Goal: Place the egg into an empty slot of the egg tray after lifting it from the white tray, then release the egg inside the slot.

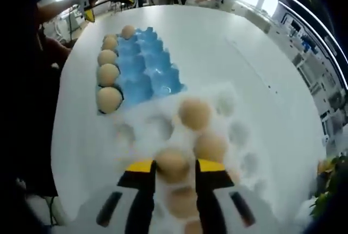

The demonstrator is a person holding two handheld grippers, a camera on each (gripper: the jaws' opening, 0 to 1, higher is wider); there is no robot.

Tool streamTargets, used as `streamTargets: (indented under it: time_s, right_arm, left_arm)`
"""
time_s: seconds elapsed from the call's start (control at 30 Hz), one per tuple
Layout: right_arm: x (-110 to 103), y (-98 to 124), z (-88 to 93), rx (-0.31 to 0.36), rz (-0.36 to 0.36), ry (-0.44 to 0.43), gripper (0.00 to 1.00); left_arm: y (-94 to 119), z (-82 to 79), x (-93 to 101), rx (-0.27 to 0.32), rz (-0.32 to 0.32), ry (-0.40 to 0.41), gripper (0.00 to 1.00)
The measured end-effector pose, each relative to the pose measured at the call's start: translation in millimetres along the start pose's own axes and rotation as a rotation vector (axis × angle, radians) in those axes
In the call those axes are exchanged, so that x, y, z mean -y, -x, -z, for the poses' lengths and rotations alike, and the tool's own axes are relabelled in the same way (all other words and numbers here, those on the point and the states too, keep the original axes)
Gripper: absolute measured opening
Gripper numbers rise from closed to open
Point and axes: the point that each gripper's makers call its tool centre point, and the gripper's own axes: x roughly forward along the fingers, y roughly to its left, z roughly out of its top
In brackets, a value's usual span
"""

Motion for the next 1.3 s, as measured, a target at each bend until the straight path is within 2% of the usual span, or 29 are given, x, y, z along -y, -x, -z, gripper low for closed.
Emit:
streamTargets:
  time_s: [0.13,0.23,0.3,0.43,0.63,0.8,0.93,1.13,1.3]
  right_arm:
    - [-1,-4,0.2,-0.035,-0.029,0.01,0.28]
    - [-4,-6,1.1,-0.098,-0.059,0.079,0.28]
    - [-5,-8,0.9,-0.123,-0.07,0.071,0.28]
    - [-7,-7,1.1,-0.158,-0.046,0.081,0.25]
    - [-7,6,-4.0,-0.111,-0.025,0.097,0.24]
    - [-2,23,-25.2,-0.028,-0.005,0.064,0.24]
    - [-4,27,-34.9,-0.014,-0.013,0.064,0.24]
    - [-8,23,-38.9,-0.022,-0.018,0.089,0.24]
    - [-12,23,-46.9,-0.001,-0.036,0.062,0.24]
  left_arm:
    - [0,1.1,0.4,-0.006,0.0,-0.002,0.71]
    - [-1,-0.1,2.4,-0.004,0.005,-0.002,0.7]
    - [-2,-1.7,4.0,0.001,0.01,-0.003,0.7]
    - [-2,-2.2,2.7,0.002,0.004,-0.002,0.69]
    - [-3,-2.3,2.0,0.007,0.003,-0.005,0.69]
    - [-3,-0.8,2.4,0.013,0.006,-0.002,0.69]
    - [-2,1.3,1.0,0.012,0.003,0.004,0.69]
    - [1,2.9,0.6,0.01,-0.001,0.004,0.69]
    - [1,3.8,1.9,0.006,0.009,0.004,0.66]
